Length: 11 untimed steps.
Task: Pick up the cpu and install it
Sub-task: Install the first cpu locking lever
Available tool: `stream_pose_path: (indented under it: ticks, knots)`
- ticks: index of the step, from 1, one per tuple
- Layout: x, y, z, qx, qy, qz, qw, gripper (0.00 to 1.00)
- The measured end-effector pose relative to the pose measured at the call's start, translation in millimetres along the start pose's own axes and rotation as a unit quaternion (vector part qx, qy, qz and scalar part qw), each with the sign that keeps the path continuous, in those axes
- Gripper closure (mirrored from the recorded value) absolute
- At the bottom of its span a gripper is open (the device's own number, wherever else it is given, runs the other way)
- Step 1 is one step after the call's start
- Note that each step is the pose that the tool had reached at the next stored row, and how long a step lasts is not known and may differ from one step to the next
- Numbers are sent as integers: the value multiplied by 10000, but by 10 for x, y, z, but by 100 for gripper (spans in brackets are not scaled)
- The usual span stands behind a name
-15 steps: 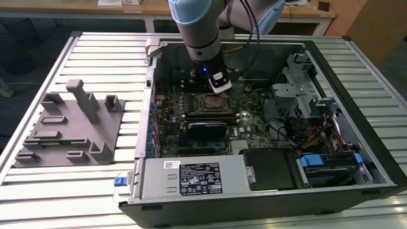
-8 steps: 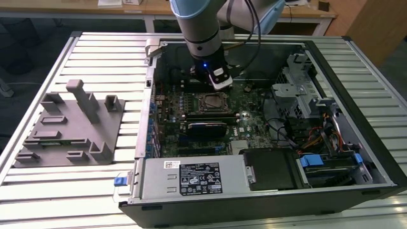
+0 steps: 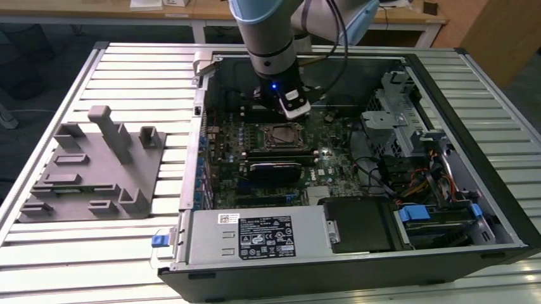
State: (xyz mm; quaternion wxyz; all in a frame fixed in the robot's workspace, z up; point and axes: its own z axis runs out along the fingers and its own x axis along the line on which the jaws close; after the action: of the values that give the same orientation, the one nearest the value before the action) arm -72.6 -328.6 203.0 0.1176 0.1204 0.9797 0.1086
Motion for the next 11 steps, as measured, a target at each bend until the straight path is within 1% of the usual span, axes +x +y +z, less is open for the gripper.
stream_pose_path:
  ticks: [2, 4, 6, 11]
  knots:
    - [-22, 4, 8, 50, 52, 6, 10000, 89]
    - [-41, 8, 15, 102, 114, 16, 9999, 89]
    - [-59, 12, 22, 160, 203, 29, 9997, 89]
    - [-101, 21, 37, 296, 448, 69, 9985, 89]
